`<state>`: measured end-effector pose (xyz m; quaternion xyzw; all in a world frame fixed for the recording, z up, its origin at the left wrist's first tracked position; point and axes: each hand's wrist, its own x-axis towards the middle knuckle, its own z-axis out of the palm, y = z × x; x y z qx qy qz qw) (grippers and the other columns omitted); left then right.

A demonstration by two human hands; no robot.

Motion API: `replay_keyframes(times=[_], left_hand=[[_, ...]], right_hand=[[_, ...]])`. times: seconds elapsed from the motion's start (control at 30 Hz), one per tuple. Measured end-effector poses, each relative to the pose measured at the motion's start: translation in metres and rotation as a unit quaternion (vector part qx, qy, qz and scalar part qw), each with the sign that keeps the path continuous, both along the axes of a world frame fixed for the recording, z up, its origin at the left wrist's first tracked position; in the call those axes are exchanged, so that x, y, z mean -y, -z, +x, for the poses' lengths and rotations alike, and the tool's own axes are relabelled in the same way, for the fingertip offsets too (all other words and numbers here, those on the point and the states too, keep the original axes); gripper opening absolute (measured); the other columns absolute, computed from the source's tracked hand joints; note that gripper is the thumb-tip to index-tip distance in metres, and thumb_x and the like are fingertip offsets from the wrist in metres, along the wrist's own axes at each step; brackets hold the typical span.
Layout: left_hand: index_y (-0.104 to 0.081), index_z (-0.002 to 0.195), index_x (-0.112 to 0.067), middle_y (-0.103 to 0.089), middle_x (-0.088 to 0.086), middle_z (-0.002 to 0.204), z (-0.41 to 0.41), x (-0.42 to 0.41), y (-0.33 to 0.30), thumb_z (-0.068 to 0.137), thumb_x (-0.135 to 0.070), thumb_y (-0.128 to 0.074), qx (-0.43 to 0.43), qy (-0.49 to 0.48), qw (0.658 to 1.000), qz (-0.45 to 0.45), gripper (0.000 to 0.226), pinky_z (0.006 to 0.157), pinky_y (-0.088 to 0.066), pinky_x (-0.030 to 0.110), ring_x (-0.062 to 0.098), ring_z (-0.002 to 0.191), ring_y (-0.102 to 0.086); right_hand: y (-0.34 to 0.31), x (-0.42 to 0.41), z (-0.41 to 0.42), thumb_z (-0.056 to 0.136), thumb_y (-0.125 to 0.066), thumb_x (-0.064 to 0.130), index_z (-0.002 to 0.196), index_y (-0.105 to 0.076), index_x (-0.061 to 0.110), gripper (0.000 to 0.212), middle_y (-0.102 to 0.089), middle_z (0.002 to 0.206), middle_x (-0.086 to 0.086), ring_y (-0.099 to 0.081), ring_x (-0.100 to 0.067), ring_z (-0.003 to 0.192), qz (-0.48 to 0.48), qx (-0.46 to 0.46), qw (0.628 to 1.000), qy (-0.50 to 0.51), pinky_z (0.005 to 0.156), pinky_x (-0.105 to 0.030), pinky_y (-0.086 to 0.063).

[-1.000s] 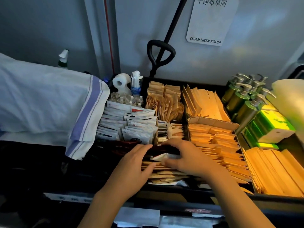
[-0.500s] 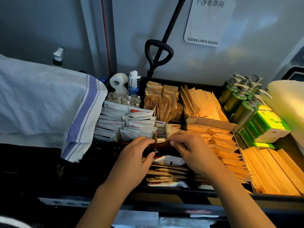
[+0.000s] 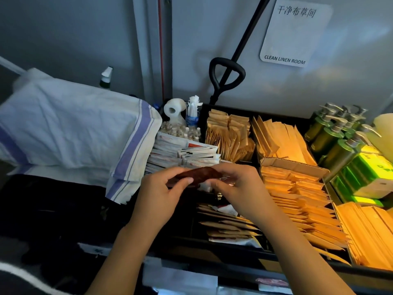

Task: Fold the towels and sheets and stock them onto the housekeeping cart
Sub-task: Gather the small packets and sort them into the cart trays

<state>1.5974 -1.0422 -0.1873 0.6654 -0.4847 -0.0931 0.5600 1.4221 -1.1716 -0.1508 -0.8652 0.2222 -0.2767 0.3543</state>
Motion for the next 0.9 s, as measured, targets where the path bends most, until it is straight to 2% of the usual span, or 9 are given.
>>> replay_keyframes(times=[0.07, 0.17, 0.27, 0.37, 0.43, 0.5, 0.57, 0.73, 0.9], left_hand=[[-0.077, 0.101, -0.047, -0.076, -0.023, 0.093, 0.007, -0.005, -0.002, 0.088, -0.02, -0.081, -0.051, 0.007, 0.999, 0.009, 0.031, 0.079, -0.058, 0.021, -0.001, 0.088, -0.073], [-0.073, 0.095, -0.059, -0.074, -0.029, 0.094, 0.016, -0.013, -0.003, 0.086, -0.021, -0.083, -0.026, 0.0, 0.999, 0.025, 0.041, 0.079, -0.055, 0.014, -0.006, 0.09, -0.071], [-0.078, 0.102, -0.039, -0.075, -0.025, 0.098, 0.031, -0.022, 0.004, 0.086, -0.017, -0.082, 0.006, -0.03, 0.999, 0.036, 0.027, 0.086, -0.055, 0.015, -0.003, 0.097, -0.07], [-0.078, 0.105, -0.032, -0.074, -0.024, 0.097, 0.042, -0.03, 0.011, 0.087, -0.015, -0.081, 0.03, -0.049, 0.997, 0.054, 0.026, 0.086, -0.051, 0.01, -0.002, 0.097, -0.069], [-0.078, 0.107, -0.031, -0.074, -0.022, 0.096, 0.045, -0.034, 0.015, 0.087, -0.015, -0.081, 0.035, -0.049, 0.996, 0.069, 0.026, 0.084, -0.053, 0.013, 0.0, 0.096, -0.07], [-0.078, 0.111, -0.027, -0.074, -0.019, 0.098, 0.045, -0.035, 0.02, 0.087, -0.013, -0.081, 0.047, -0.029, 0.995, 0.087, 0.028, 0.088, -0.057, 0.023, 0.001, 0.097, -0.069], [-0.077, 0.115, -0.026, -0.073, -0.018, 0.101, 0.044, -0.034, 0.023, 0.086, -0.01, -0.081, 0.058, -0.013, 0.994, 0.097, 0.033, 0.091, -0.058, 0.03, 0.002, 0.098, -0.069], [-0.072, 0.124, -0.032, -0.07, -0.019, 0.109, 0.039, -0.031, 0.028, 0.087, -0.016, -0.08, 0.085, -0.003, 0.992, 0.095, 0.042, 0.093, -0.055, 0.028, 0.002, 0.102, -0.066], [-0.079, 0.106, -0.026, -0.072, -0.016, 0.103, 0.033, -0.026, 0.03, 0.091, -0.016, -0.075, 0.143, 0.002, 0.984, 0.107, 0.019, 0.089, -0.055, 0.032, 0.002, 0.098, -0.066]], right_hand=[[0.003, -0.002, 0.01, 0.092, -0.076, 0.016, 0.101, -0.08, 0.026, 0.014, -0.074, 0.09, 0.016, -0.068, -0.01, 0.089, -0.01, 0.008, 1.0, 0.018, 0.079, -0.033, -0.056], [0.003, -0.008, 0.019, 0.09, -0.076, 0.013, 0.099, -0.08, 0.025, 0.015, -0.07, 0.083, 0.023, -0.065, -0.001, 0.083, -0.074, 0.0, 0.997, 0.01, 0.07, -0.012, -0.046], [0.004, -0.012, 0.023, 0.088, -0.077, 0.012, 0.102, -0.08, 0.024, 0.019, -0.073, 0.09, 0.017, -0.065, 0.0, 0.082, -0.124, -0.03, 0.992, 0.011, 0.071, -0.011, -0.045], [0.007, -0.015, 0.026, 0.088, -0.076, 0.01, 0.105, -0.081, 0.02, 0.02, -0.075, 0.095, 0.011, -0.065, -0.001, 0.086, -0.14, -0.052, 0.989, -0.004, 0.076, -0.008, -0.044], [0.01, -0.017, 0.028, 0.089, -0.075, 0.009, 0.106, -0.081, 0.019, 0.021, -0.075, 0.096, 0.009, -0.065, -0.004, 0.087, -0.144, -0.067, 0.987, -0.022, 0.079, -0.012, -0.047], [0.013, -0.019, 0.03, 0.088, -0.075, 0.008, 0.104, -0.08, 0.018, 0.02, -0.075, 0.096, 0.006, -0.065, -0.009, 0.087, -0.159, -0.083, 0.983, -0.028, 0.08, -0.023, -0.051], [0.016, -0.02, 0.032, 0.086, -0.076, 0.008, 0.102, -0.081, 0.017, 0.019, -0.074, 0.093, 0.005, -0.065, -0.011, 0.084, -0.172, -0.088, 0.981, -0.028, 0.077, -0.026, -0.052], [0.029, -0.019, 0.042, 0.088, -0.071, 0.01, 0.101, -0.08, 0.016, 0.017, -0.072, 0.093, 0.0, -0.065, -0.021, 0.087, -0.2, -0.147, 0.967, -0.056, 0.077, -0.035, -0.053], [0.041, -0.026, 0.054, 0.091, -0.069, 0.014, 0.115, -0.077, 0.023, 0.027, -0.072, 0.102, 0.0, -0.065, -0.019, 0.094, -0.179, -0.173, 0.965, -0.078, 0.083, -0.032, -0.052]])
